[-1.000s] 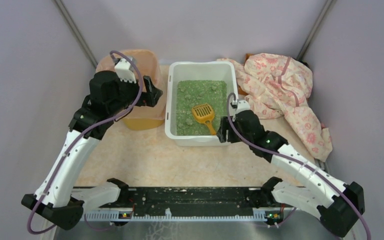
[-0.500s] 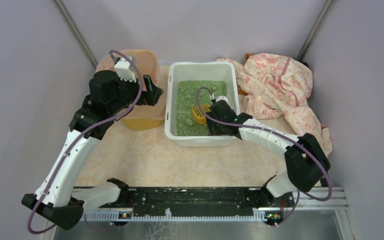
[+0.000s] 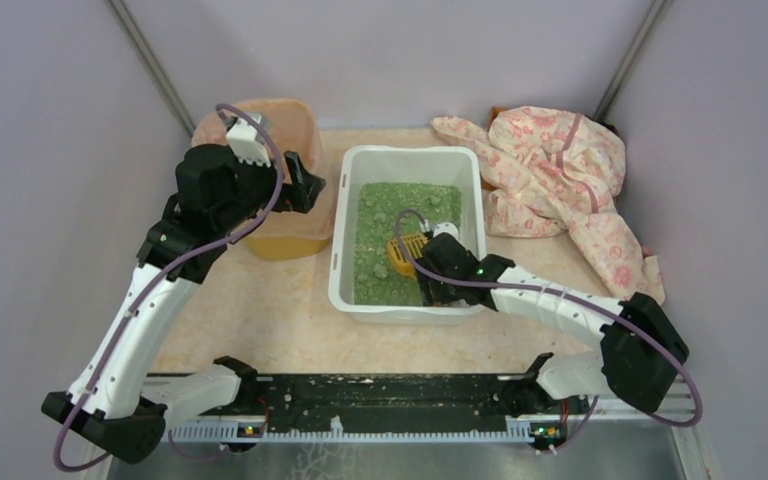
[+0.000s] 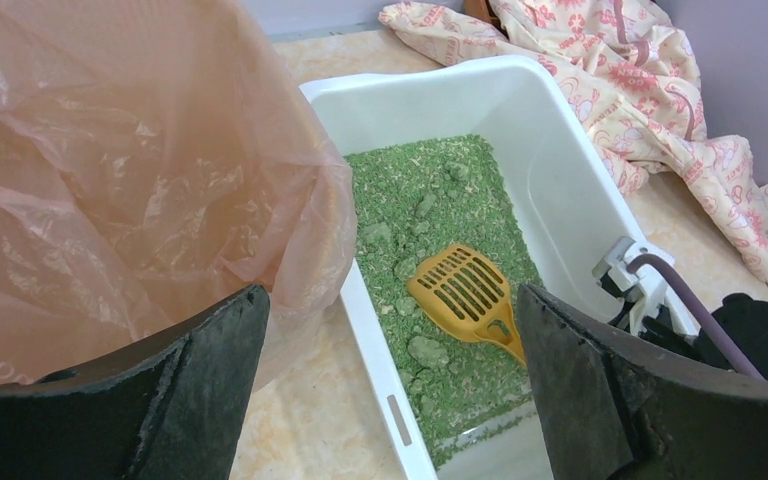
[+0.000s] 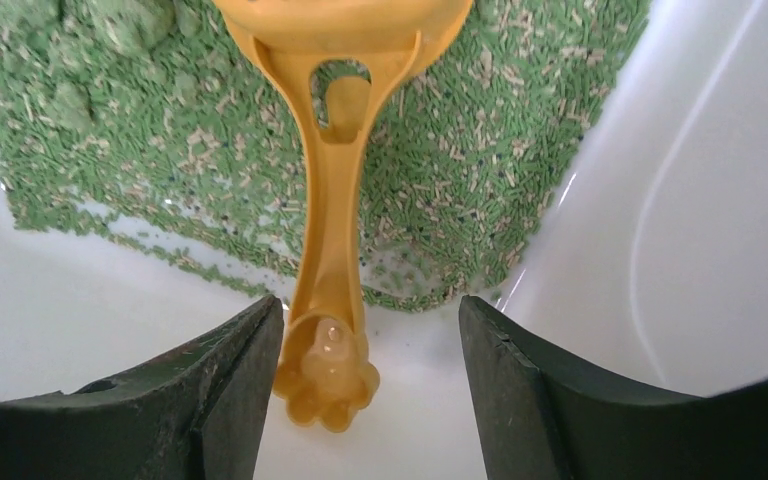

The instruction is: Clean the litter box

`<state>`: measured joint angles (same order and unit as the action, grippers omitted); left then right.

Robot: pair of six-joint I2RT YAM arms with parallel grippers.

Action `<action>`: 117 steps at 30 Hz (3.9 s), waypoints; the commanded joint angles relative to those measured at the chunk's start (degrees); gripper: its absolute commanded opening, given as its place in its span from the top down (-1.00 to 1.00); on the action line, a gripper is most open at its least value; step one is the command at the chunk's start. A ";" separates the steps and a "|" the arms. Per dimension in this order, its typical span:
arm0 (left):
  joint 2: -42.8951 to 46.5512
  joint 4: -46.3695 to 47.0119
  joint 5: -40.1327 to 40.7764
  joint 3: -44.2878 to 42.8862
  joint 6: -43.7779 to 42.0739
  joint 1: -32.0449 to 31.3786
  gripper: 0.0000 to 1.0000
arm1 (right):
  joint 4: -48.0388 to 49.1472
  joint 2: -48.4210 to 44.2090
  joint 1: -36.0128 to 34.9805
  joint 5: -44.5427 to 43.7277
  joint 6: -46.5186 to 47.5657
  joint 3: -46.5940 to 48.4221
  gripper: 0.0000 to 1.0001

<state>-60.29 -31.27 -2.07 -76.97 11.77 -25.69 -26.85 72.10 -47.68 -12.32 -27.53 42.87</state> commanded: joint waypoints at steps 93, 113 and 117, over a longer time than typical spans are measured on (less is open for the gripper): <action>5.74 17.58 -6.08 11.86 -5.15 6.64 -0.97 | -0.83 28.73 13.31 -0.77 8.34 31.19 -0.87; 5.19 18.07 -8.67 11.73 -3.98 6.66 -0.97 | -1.14 21.09 11.47 -0.14 5.79 26.23 1.00; 5.12 18.18 -12.31 10.81 -2.89 6.62 -0.97 | -1.04 15.74 11.47 0.55 6.74 26.09 1.00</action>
<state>-55.18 -15.33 -9.93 -65.52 7.49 -19.38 -29.17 95.46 -35.51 -11.46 -21.98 68.12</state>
